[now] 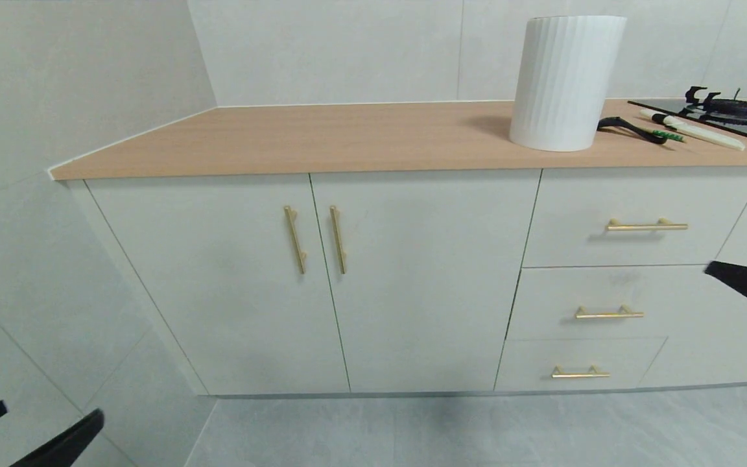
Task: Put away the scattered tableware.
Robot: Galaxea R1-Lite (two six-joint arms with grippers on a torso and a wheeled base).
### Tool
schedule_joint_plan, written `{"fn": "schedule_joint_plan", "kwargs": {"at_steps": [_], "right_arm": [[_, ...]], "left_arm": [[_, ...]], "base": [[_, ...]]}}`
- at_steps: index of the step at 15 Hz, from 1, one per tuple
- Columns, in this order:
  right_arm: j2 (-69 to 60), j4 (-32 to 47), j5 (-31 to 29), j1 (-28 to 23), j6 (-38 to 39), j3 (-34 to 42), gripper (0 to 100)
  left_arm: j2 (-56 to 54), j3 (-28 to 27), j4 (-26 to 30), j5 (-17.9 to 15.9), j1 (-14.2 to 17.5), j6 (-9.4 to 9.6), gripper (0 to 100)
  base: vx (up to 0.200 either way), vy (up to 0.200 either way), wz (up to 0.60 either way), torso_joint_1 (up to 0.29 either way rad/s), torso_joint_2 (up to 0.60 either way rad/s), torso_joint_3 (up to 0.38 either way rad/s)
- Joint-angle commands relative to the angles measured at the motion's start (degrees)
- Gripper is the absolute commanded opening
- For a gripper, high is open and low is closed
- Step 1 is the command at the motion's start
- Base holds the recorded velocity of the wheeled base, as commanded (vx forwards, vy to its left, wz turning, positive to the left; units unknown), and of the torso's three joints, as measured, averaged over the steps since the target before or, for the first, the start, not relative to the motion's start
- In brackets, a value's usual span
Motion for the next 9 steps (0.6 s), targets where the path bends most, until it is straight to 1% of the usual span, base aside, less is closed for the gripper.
{"fn": "schedule_joint_plan", "kwargs": {"at_steps": [1, 2, 3, 4, 5, 6, 7, 8, 9], "right_arm": [[-26.58, 1.59, -0.40, -6.15, -7.70, 15.46, 100], [-29.22, 1.67, 0.66, -7.38, -8.49, 17.48, 100], [-35.46, 1.76, 2.85, -9.23, -10.87, 21.09, 100], [-35.99, 1.76, 3.03, -9.49, -11.13, 21.44, 100], [-41.35, 3.43, 3.73, -11.60, -12.27, 23.90, 100], [-43.81, 5.19, 3.73, -12.30, -12.45, 24.51, 100], [-45.39, 6.24, 3.73, -12.83, -12.45, 24.87, 100], [-47.59, 7.56, 3.82, -14.06, -12.45, 25.92, 100], [-49.61, 8.27, 4.08, -15.20, -12.45, 27.50, 100]], "left_arm": [[-20.67, 5.03, 6.74, -0.56, 7.50, 1.72, 100], [-23.39, 5.82, 7.62, -0.91, 9.00, 2.78, 100], [-29.19, 8.28, 8.76, -2.32, 12.34, 4.89, 100], [-29.81, 8.63, 8.85, -2.50, 12.60, 5.15, 100], [-31.39, 12.68, 8.50, -1.00, 14.71, 7.00, 100], [-31.48, 14.08, 7.79, 0.49, 16.20, 7.26, 100], [-32.71, 14.61, 7.62, 0.23, 18.66, 7.61, 100], [-36.57, 15.31, 7.88, -1.27, 21.12, 9.28, 100], [-36.84, 16.19, 7.35, -1.88, 21.21, 9.11, 100]], "base": [[0.000, 0.000, 0.00, 0.000, 0.00, 0.000], [0.000, 0.000, 0.00, 0.000, 0.00, 0.000], [0.000, 0.000, 0.00, 0.000, 0.00, 0.000], [0.000, 0.000, 0.00, 0.000, 0.00, 0.000], [0.000, 0.000, 0.00, 0.000, 0.00, 0.000], [0.000, 0.000, 0.00, 0.000, 0.00, 0.000], [0.000, 0.000, 0.00, 0.000, 0.00, 0.000], [0.000, 0.000, 0.00, 0.000, 0.00, 0.000], [0.000, 0.000, 0.00, 0.000, 0.00, 0.000]]}}
